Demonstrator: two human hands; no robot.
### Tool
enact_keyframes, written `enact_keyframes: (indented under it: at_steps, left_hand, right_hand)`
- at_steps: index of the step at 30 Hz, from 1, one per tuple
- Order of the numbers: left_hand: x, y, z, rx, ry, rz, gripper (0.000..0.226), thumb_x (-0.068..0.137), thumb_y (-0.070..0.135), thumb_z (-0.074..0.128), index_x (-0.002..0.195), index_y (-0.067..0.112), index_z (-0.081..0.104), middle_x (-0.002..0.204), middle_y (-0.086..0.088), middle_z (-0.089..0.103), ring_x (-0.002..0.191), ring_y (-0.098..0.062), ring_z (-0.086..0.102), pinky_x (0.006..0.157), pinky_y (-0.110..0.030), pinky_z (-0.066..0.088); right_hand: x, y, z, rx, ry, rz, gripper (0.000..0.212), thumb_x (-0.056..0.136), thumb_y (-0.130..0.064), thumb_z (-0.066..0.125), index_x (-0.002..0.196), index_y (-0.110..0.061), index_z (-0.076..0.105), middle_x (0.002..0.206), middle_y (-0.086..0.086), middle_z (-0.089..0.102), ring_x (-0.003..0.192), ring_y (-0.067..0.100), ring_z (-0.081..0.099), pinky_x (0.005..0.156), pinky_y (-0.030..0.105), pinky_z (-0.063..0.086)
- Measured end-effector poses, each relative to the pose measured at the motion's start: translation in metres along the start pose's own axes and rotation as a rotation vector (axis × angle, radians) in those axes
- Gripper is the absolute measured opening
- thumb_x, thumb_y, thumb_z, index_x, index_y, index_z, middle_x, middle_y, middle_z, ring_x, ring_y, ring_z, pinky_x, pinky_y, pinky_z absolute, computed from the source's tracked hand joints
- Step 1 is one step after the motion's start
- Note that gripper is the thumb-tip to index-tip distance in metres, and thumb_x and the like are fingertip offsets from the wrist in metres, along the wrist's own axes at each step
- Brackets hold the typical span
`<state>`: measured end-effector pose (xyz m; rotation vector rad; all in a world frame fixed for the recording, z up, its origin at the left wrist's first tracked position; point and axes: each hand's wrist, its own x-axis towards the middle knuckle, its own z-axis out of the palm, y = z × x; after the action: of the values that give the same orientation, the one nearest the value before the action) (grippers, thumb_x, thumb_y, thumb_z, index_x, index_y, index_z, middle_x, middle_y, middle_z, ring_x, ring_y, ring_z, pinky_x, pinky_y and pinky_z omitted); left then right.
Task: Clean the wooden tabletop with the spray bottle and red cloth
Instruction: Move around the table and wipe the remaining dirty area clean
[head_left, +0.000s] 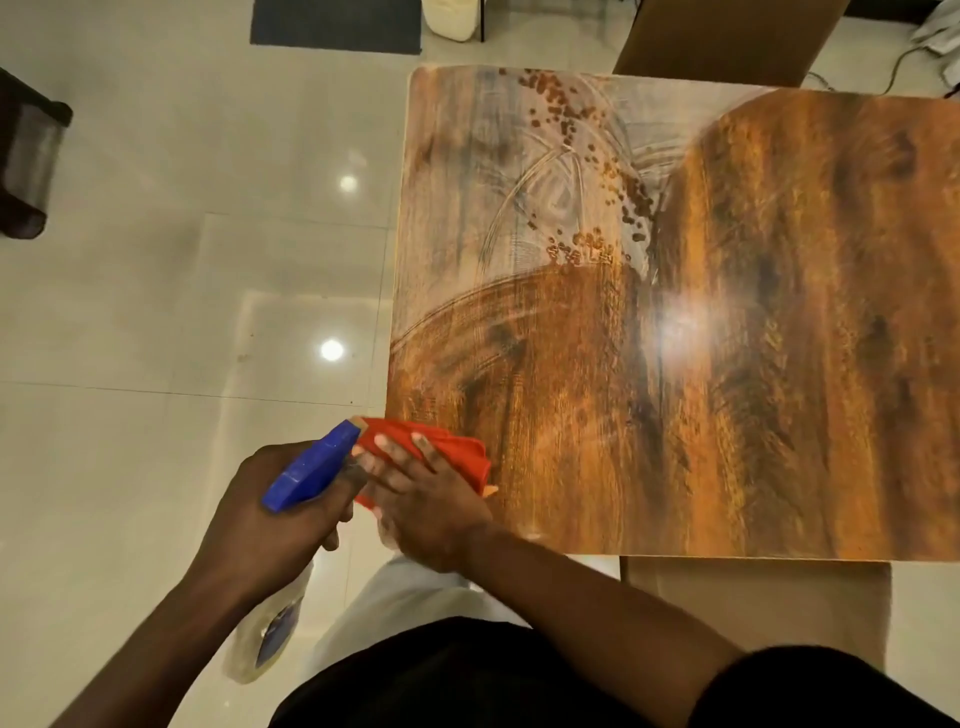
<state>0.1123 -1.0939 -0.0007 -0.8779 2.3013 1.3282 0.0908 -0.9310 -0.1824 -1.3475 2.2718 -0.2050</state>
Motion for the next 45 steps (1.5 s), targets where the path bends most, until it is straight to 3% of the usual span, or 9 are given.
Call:
enact_keyframes:
  at_steps: [3,6,12,20,27,32,35,38,45]
  left_hand:
    - [-0.001,0.0,0.003,-0.005,0.006,-0.007,0.037,0.097,0.04,0.072,0.072,0.012,0.072,0.057,-0.007,0.073,0.051,-0.025,0.071,0.066,-0.034,0.056]
    - [-0.001,0.001,0.011,0.023,-0.006,-0.001,0.04,0.096,0.04,0.072,0.068,0.012,0.071,0.055,-0.003,0.073,0.051,-0.02,0.071,0.066,-0.032,0.055]
    - [0.001,0.0,0.02,0.007,-0.026,0.016,0.046,0.095,0.052,0.071,0.068,0.014,0.071,0.055,-0.005,0.073,0.052,-0.021,0.072,0.071,-0.038,0.059]
    - [0.002,-0.004,0.016,-0.015,-0.011,0.027,0.041,0.094,0.048,0.07,0.07,0.015,0.071,0.056,-0.003,0.074,0.055,-0.023,0.073,0.07,-0.034,0.056]
    - [0.0,0.0,0.014,-0.014,-0.013,0.002,0.052,0.09,0.061,0.07,0.07,0.013,0.072,0.057,-0.002,0.074,0.054,-0.021,0.073,0.066,-0.03,0.054]
    - [0.004,0.001,0.026,0.024,-0.032,-0.065,0.041,0.099,0.042,0.07,0.085,0.003,0.074,0.062,-0.012,0.073,0.056,-0.027,0.069,0.081,-0.049,0.063]
    - [0.007,0.002,0.029,-0.003,-0.017,-0.079,0.059,0.093,0.061,0.069,0.099,0.002,0.074,0.078,-0.016,0.075,0.068,-0.029,0.072,0.091,-0.053,0.063]
    - [0.008,0.011,0.03,0.004,-0.016,-0.013,0.055,0.091,0.063,0.069,0.083,0.009,0.073,0.062,-0.006,0.074,0.056,-0.022,0.073,0.075,-0.039,0.063]
    - [0.017,0.015,0.032,0.017,-0.021,0.028,0.045,0.094,0.051,0.071,0.078,0.009,0.072,0.062,-0.009,0.074,0.047,-0.015,0.071,0.064,-0.029,0.056]
  right_hand:
    - [-0.046,0.001,0.017,-0.003,-0.049,-0.052,0.073,0.114,-0.043,0.04,0.173,-0.028,0.0,0.181,-0.001,-0.007,0.166,0.024,-0.015,0.13,0.053,-0.015]
    - [-0.094,0.032,0.025,0.05,0.013,0.046,0.065,0.116,-0.043,0.032,0.174,-0.032,0.004,0.181,-0.005,-0.002,0.167,0.019,-0.013,0.134,0.051,-0.006]
    - [-0.179,0.151,0.002,0.028,0.117,0.565,0.067,0.116,-0.049,0.021,0.173,-0.029,-0.006,0.181,-0.001,-0.01,0.167,0.023,-0.011,0.132,0.061,0.014]
    - [-0.128,0.226,-0.044,0.296,0.332,1.123,0.073,0.109,-0.056,0.007,0.172,-0.026,-0.012,0.18,0.004,-0.018,0.166,0.03,-0.016,0.132,0.062,0.0]
    - [-0.04,0.064,-0.009,0.215,0.164,0.555,0.067,0.115,-0.048,0.012,0.17,-0.03,-0.021,0.177,0.0,-0.028,0.162,0.025,-0.03,0.132,0.058,-0.009]
    - [-0.031,-0.01,0.018,0.077,0.059,0.129,0.068,0.111,-0.043,0.04,0.171,-0.025,0.012,0.181,0.005,0.012,0.168,0.031,-0.001,0.133,0.059,-0.001]
    - [-0.049,-0.003,0.028,-0.041,0.006,-0.066,0.076,0.107,-0.041,0.054,0.17,-0.027,0.013,0.18,0.002,0.018,0.167,0.029,0.004,0.132,0.056,-0.005]
    - [-0.087,0.024,0.031,-0.037,-0.057,-0.129,0.088,0.107,-0.038,0.056,0.173,-0.032,-0.002,0.182,-0.001,-0.004,0.167,0.024,-0.012,0.133,0.055,-0.006]
    - [-0.201,0.119,0.032,-0.092,-0.012,0.162,0.062,0.117,-0.048,0.025,0.174,-0.037,0.002,0.181,-0.005,0.002,0.168,0.019,-0.007,0.133,0.054,0.003]
